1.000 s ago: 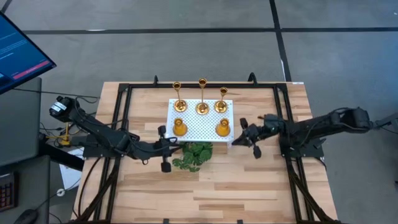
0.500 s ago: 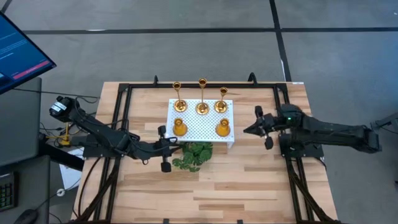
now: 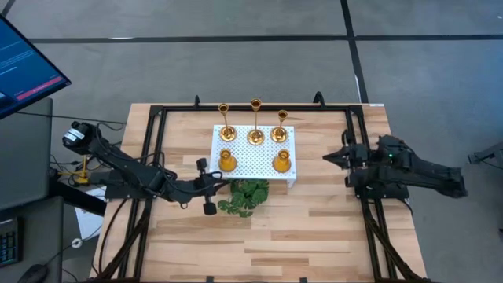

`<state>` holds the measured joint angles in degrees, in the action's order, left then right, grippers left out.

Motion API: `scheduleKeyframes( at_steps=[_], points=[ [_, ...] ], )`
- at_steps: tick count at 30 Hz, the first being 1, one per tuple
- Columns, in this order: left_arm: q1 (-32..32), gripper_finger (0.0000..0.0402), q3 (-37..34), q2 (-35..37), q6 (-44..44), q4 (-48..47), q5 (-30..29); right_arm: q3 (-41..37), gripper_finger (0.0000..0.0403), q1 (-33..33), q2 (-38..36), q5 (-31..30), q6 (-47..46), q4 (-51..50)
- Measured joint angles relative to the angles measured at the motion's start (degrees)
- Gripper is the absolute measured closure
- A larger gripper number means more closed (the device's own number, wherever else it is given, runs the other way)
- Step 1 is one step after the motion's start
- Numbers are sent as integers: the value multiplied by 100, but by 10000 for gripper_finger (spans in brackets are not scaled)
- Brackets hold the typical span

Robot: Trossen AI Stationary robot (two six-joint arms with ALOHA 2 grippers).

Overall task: Pick & Place candle stick holders
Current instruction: Return to Home Position

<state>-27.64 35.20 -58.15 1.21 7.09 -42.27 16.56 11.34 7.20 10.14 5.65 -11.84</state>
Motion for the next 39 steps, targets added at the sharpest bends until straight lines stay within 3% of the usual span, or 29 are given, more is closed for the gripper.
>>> scheduleKeyframes(
  at_steps=[9,22,30,35,39],
  points=[
    [17,396,-34,0,0,56,-12,-211,403,-420,-712,-1153,-107,-167],
    [17,396,-34,0,0,70,-12,-1337,403,-877,-704,-1170,-528,570],
    [17,396,-34,21,276,95,-9,-1523,403,-1127,-704,-1138,-414,1061],
    [66,396,-34,414,643,72,32,-1523,403,-1208,-677,-1145,-417,1058],
    [200,396,-34,862,857,-66,509,-1523,403,-1214,-677,-1144,-417,1056]
  ],
)
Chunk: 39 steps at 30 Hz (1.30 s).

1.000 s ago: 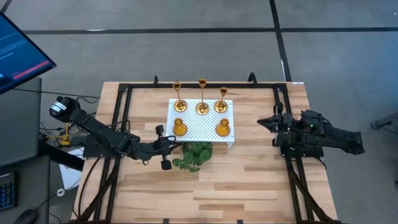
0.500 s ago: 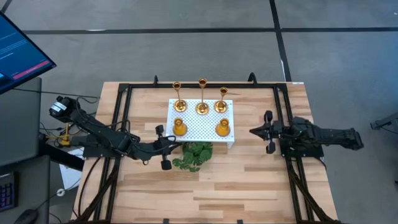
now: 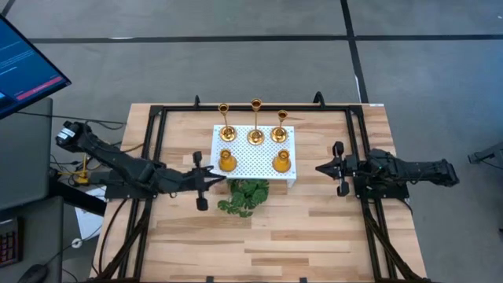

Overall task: Pick & Place candle stick holders
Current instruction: Return to Home Position

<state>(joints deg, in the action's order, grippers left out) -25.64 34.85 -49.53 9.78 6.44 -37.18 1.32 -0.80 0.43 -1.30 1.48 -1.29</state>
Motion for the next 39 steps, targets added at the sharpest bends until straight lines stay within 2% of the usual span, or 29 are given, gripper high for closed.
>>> scheduleKeyframes(
  at_steps=[4,8,17,21,25,31,36,39],
  points=[
    [352,396,0,360,46,-310,449,0,403,0,0,0,-2,-3],
    [982,396,0,495,48,-473,1119,0,403,0,0,0,0,-3],
    [2741,396,-4,440,91,-465,3349,-2,403,0,2,0,0,1],
    [3201,396,-4,544,70,-521,4241,-2,403,0,2,-2,0,1],
    [3247,396,0,792,73,-731,4356,-2,403,0,2,-2,0,3],
    [3247,396,-60,1537,26,-1654,4296,-4,403,0,2,-2,0,4],
    [3247,396,-915,2354,-401,-1505,4281,-4,403,0,4,-4,0,5],
    [3223,396,-1625,2901,-737,-943,4325,-4,403,0,4,-4,0,5]
  ],
)
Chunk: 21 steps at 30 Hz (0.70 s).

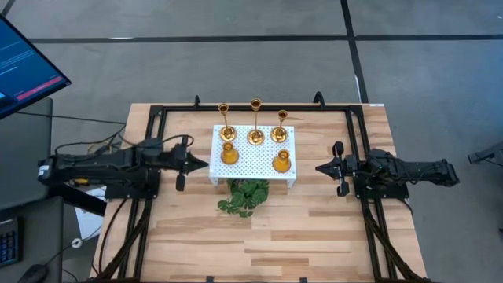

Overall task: Pick & Place candle stick holders
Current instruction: Return to Home Position

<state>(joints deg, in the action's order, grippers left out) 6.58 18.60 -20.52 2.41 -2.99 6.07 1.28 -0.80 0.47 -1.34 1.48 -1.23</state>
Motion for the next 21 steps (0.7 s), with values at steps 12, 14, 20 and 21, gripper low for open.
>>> scheduleKeyframes(
  at_steps=[12,14,20,21],
  points=[
    [-72,396,-963,1253,-915,1031,216,0,403,0,0,0,0,0],
    [-72,396,-963,1253,-929,1035,216,0,403,0,0,0,0,0],
    [-72,396,-963,1266,-917,1095,216,0,403,0,0,0,0,0],
    [-72,396,-963,1267,-922,1119,216,0,403,0,0,-1,0,0]
  ],
)
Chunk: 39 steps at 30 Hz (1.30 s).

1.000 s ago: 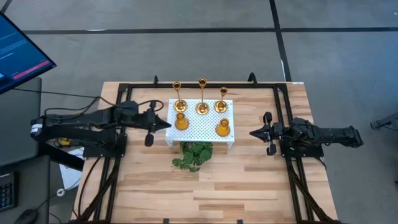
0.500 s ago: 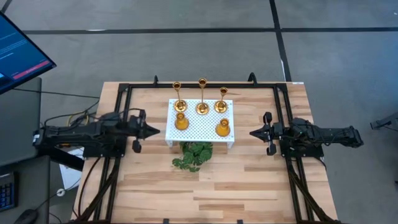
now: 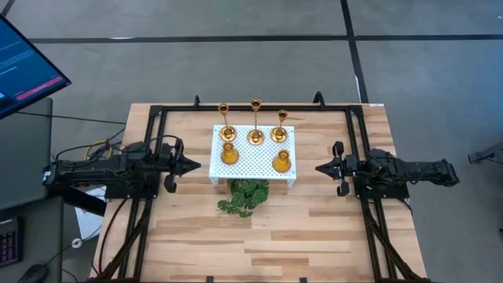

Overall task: Pick & Place candle stick holders
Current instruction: Return to Home Position

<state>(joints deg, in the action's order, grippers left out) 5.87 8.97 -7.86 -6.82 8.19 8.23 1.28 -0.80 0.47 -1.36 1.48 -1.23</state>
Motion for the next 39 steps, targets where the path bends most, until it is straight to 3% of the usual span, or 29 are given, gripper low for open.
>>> scheduleKeyframes(
  at_steps=[7,13,17,26,29,39],
  points=[
    [0,396,0,93,-263,41,5,0,403,0,0,1,0,0],
    [0,396,3,800,-258,45,103,0,403,0,0,-1,0,0],
    [0,396,-33,781,-92,22,427,0,403,0,-4,-3,-2,-2],
    [-2,396,-866,784,-247,-55,425,-2,403,0,-13,-15,-2,2],
    [-2,396,-866,784,-423,-443,427,-2,403,0,-13,-14,-2,2],
    [-2,396,-866,784,-377,-414,428,-2,403,0,-13,-16,-2,2]
  ],
)
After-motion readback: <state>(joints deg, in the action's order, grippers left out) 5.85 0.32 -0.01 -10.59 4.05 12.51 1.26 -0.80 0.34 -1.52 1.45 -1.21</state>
